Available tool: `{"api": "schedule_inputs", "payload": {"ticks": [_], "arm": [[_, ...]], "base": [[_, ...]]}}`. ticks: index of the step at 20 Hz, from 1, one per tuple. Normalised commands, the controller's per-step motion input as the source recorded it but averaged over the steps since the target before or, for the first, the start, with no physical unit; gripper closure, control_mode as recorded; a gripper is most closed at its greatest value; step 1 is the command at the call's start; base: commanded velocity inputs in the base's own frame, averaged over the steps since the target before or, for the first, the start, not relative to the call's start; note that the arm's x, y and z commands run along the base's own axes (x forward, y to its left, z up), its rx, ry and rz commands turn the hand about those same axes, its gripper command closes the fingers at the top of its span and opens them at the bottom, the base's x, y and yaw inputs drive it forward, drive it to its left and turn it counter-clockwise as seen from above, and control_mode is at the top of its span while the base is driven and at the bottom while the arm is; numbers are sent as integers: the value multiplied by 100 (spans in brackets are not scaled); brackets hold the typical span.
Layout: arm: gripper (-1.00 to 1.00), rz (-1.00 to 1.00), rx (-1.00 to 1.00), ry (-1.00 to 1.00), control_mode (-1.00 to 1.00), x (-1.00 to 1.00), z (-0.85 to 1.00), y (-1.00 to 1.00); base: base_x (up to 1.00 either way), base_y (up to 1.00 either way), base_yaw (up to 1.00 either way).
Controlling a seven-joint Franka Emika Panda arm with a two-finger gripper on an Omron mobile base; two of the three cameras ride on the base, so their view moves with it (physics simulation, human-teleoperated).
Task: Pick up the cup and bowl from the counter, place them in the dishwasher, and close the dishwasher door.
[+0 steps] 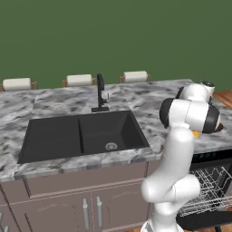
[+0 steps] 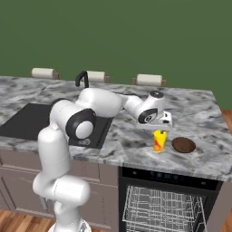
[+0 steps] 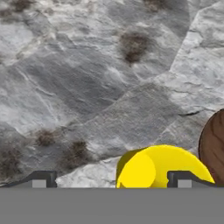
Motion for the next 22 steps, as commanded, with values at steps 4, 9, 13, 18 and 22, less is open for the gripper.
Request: {"api": "schedule_inputs", "payload": {"ticks": [4, 9, 13, 18, 22], "arm": [[-100, 0, 0, 0, -100, 21, -17, -19], [-100, 0, 0, 0, -100, 21, -25, -11], [-100, 0, 1, 0, -100, 22, -38, -1], [100, 0, 1, 0, -100, 22, -36, 0], [100, 0, 0, -2, -100, 0, -7, 0]], "base": [[0, 0, 0], [0, 0, 0], [0, 0, 0], [0, 0, 0], [0, 0, 0]]}}
